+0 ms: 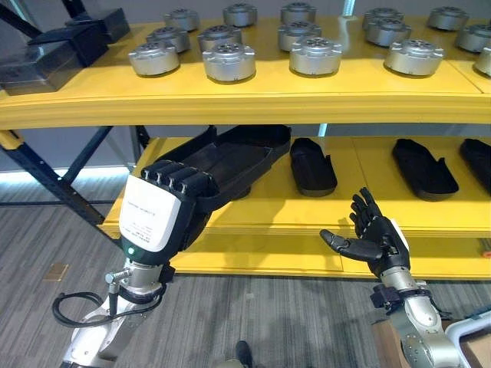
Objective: Move parts from the plastic box to the shelf.
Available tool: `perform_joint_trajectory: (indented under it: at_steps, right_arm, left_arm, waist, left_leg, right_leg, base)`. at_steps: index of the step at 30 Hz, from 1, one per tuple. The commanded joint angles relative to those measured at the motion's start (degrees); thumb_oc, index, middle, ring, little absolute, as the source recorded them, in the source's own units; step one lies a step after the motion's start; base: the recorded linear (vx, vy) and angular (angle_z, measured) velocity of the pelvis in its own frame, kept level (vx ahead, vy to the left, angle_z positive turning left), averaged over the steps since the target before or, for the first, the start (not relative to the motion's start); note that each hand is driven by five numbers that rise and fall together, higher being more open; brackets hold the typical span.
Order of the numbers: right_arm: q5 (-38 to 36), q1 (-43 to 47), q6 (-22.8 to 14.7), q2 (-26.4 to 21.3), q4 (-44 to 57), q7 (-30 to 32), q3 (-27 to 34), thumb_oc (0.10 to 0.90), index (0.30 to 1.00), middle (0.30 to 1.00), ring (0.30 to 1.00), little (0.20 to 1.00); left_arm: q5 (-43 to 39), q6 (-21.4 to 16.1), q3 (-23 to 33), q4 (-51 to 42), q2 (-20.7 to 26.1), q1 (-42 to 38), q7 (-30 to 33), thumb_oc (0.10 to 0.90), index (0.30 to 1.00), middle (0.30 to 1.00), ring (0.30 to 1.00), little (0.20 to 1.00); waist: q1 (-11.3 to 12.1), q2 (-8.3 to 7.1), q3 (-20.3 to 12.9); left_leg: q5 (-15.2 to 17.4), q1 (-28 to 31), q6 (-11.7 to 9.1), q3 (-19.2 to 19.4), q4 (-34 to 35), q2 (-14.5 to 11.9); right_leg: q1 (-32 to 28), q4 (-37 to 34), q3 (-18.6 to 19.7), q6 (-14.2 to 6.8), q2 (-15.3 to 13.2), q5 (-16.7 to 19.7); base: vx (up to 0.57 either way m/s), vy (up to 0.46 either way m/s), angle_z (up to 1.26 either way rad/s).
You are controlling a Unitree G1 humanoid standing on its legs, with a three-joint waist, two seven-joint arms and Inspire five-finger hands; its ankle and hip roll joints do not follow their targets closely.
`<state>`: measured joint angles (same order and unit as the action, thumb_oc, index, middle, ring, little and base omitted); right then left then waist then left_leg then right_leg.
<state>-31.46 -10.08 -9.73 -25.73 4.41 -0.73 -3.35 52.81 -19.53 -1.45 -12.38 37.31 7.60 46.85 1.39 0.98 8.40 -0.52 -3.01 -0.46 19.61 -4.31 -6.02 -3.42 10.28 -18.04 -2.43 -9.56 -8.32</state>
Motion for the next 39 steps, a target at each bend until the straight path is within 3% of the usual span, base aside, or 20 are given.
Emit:
perform_joint_trajectory:
  at_steps: [1,3,5,7,8,12,15,18,22,25,27,29,31,35,36,37,39]
  right_arm:
    - [-0.9,3.0,-7.5,-2.5,7.4,-3.4,3.2,0.900,1.000,1.000,1.000,1.000]
    - [-2.7,2.6,-7.5,-3.4,8.3,-5.5,3.1,0.900,1.000,1.000,1.000,1.000]
    - [-4.3,1.9,-8.7,-4.3,9.9,-7.1,2.7,0.900,1.000,1.000,1.000,1.000]
    - [-4.6,1.9,-9.1,-5.0,10.6,-7.0,2.5,0.900,1.000,1.000,1.000,1.000]
    - [-4.9,2.5,-9.5,-5.4,10.6,-6.7,1.9,0.900,1.000,1.000,1.000,1.000]
    - [-3.4,5.2,-10.4,-5.0,9.3,-3.7,-0.3,0.900,1.000,1.000,1.000,1.000]
    - [-6.2,5.6,-7.5,-4.4,9.8,-5.0,0.2,0.900,1.000,1.000,1.000,1.000]
    - [-6.7,5.5,-5.5,-3.3,9.9,-7.6,0.5,0.900,1.000,1.000,1.000,1.000]
    - [-8.5,5.7,-7.2,-3.1,10.6,-9.5,1.9,0.900,1.000,1.000,1.000,1.000]
    - [-9.1,7.2,-7.5,-2.1,12.2,-9.8,2.2,0.900,1.000,1.000,1.000,1.000]
    - [-6.8,8.0,-7.5,-1.4,13.3,-8.9,1.8,0.900,1.000,1.000,1.000,1.000]
    - [-5.3,7.6,-6.7,-0.7,14.8,-9.1,1.4,0.900,1.000,1.000,1.000,1.000]
    - [-6.0,6.2,-6.2,-0.9,15.7,-9.9,1.9,0.900,1.000,1.000,1.000,1.000]
    - [-8.4,6.4,-4.4,-1.3,16.1,-16.9,2.8,0.900,1.000,1.000,1.000,1.000]
    - [-8.6,7.0,-3.8,-1.7,16.5,-19.6,2.7,0.900,1.000,1.000,1.000,1.000]
    - [-7.8,7.2,-3.9,-1.7,17.8,-22.2,2.3,0.900,1.000,1.000,1.000,1.000]
    - [-8.0,5.6,-3.8,-2.3,19.3,-25.3,2.5,0.900,1.000,1.000,1.000,1.000]
  left_arm:
    - [-9.0,3.0,10.5,-4.3,0.8,-3.2,8.0,0.400,0.300,0.300,0.300,0.300]
    - [-9.4,3.3,11.3,-5.1,-0.3,-1.3,8.2,0.400,0.300,0.300,0.300,0.300]
    - [-9.5,3.7,11.6,-4.8,-0.9,-0.7,9.1,0.400,0.300,0.300,0.300,0.300]
    - [-9.8,4.2,11.3,-4.1,-0.6,-1.2,9.7,0.400,0.300,0.300,0.300,0.300]
    - [-10.0,4.6,10.8,-3.2,-0.1,-1.9,10.3,0.400,0.300,0.300,0.300,0.300]
    - [-9.5,6.0,8.0,-1.8,-0.1,-5.5,9.1,0.400,0.300,0.300,0.300,0.300]
    - [-11.9,8.7,6.1,-0.8,0.1,-8.4,7.1,0.400,0.300,0.300,0.300,0.300]
    - [-10.8,7.9,5.7,-0.4,-0.8,-9.6,6.0,0.400,0.300,0.300,0.300,0.300]
    - [-10.3,6.8,5.1,-2.0,-0.7,-11.1,1.5,0.400,0.300,0.300,0.300,0.300]
    - [-11.4,6.3,4.9,-2.2,-0.4,-12.3,0.2,0.400,0.300,0.300,0.300,0.300]
    - [-12.0,7.3,5.3,-2.8,-0.4,-12.6,-1.0,0.400,0.300,0.300,0.300,0.300]
    - [-13.3,8.0,5.9,-2.9,-0.4,-12.4,-0.6,0.400,0.300,0.300,0.300,0.300]
    - [-14.1,7.9,7.1,-2.9,-0.2,-11.0,-0.9,0.400,0.300,0.300,0.300,0.300]
    - [-15.1,9.2,9.6,-3.6,0.7,-8.1,-1.1,0.400,0.300,0.300,0.300,0.300]
    - [-16.2,10.1,10.0,-3.6,1.4,-7.8,-1.2,0.400,0.300,0.300,0.300,0.300]
    - [-17.1,10.4,10.6,-3.3,2.1,-7.9,-1.3,0.400,0.300,0.300,0.300,0.300]
    - [-17.7,9.8,11.0,-2.9,1.7,-7.2,-1.7,0.400,0.300,0.300,0.300,0.300]
  waist:
    - [-2.0,-2.58,-3.0]
    - [-1.3,-2.32,-2.9]
    - [-1.5,-2.01,-2.4]
    - [-1.8,-1.77,-2.3]
    - [-1.9,-1.63,-2.3]
    - [-1.2,-1.07,-2.1]
    - [-1.6,-1.40,-2.2]
    - [-1.0,-2.42,-2.1]
    - [0.1,-4.28,-1.7]
    - [1.9,-5.22,-0.9]
    - [2.5,-5.38,-0.3]
    - [1.6,-5.47,0.0]
    - [0.5,-5.67,0.0]
    - [0.5,-5.95,-0.2]
    - [0.2,-6.11,0.2]
    - [-0.3,-6.43,0.8]
    - [-0.7,-6.76,1.0]
  left_leg:
    - [1.1,4.1,-5.3,-4.9,-1.7,-5.5]
    - [-5.5,3.8,-7.6,-7.4,4.3,-9.7]
    - [-10.6,2.7,-8.5,-6.6,6.7,-13.7]
    - [-10.5,2.6,-8.5,-5.8,6.5,-14.4]
    - [-8.7,3.3,-8.1,-5.1,6.9,-14.1]
    - [-6.3,4.4,-7.6,-10.5,6.5,-12.1]
    - [-3.3,4.7,-6.9,-11.2,3.7,-8.9]
    - [-0.4,4.5,-5.3,-10.4,0.3,-5.7]
    - [2.1,3.6,-2.7,-9.3,-2.2,-3.0]
    - [3.9,3.6,-1.2,-6.0,-3.9,-2.8]
    - [5.2,4.5,-0.3,-4.8,-4.1,-2.5]
    - [5.9,5.4,0.7,-5.0,-3.2,-1.5]
    - [5.6,5.7,0.5,-5.8,-2.2,-0.9]
    - [4.7,7.7,-1.5,-2.7,0.1,-2.1]
    - [5.2,8.5,-1.9,-2.4,0.5,-2.5]
    - [6.3,8.8,-1.8,-3.2,0.5,-2.8]
    - [6.8,8.1,-1.8,-4.9,-0.9,-3.1]
  right_leg:
    - [-1.3,-5.8,4.1,-1.4,3.4,3.4]
    - [-2.3,-4.9,4.6,-1.3,3.2,1.8]
    - [-2.9,-3.1,3.7,-1.3,2.1,0.3]
    - [-2.7,-1.7,3.0,-1.4,1.4,-0.4]
    - [-2.4,-0.6,2.2,-1.6,0.6,-0.7]
    - [-1.5,2.3,4.3,-2.2,-1.3,-1.3]
    - [-1.5,2.1,5.4,-3.7,-3.1,0.0]
    - [-2.1,0.7,5.9,-5.7,-6.3,2.6]
    - [-2.3,1.1,5.5,-6.7,-9.0,3.9]
    - [-1.0,5.9,0.0,-6.5,-9.6,5.7]
    - [0.0,8.7,-1.4,-6.6,-9.1,5.9]
    - [2.0,9.7,1.5,-6.5,-6.6,5.8]
    - [3.0,6.0,4.2,-6.6,-4.3,6.3]
    - [2.7,-3.3,1.2,-8.2,-7.0,11.9]
    - [3.8,-5.2,1.5,-9.2,-7.9,14.4]
    - [5.6,-6.5,4.2,-10.4,-8.2,15.7]
    - [5.3,-7.3,6.8,-10.5,-7.1,13.9]
  base:
    - [0.15,0.289,-0.06]
    - [0.14,0.294,-0.10]
    - [0.11,0.363,-0.18]
    - [0.06,0.293,-0.18]
    - [0.06,0.306,-0.11]
    - [0.11,0.408,-0.10]
    - [0.14,0.432,-0.05]
    - [0.13,0.358,-0.08]
    - [0.09,0.287,-0.10]
    - [0.03,0.148,-0.04]
    - [0.04,0.093,-0.18]
    - [0.09,0.041,-0.50]
    - [0.10,-0.041,-0.30]
    - [0.14,-0.171,-0.19]
    - [0.20,-0.232,-0.40]
    - [0.24,-0.286,-0.38]
    - [0.23,-0.264,0.14]
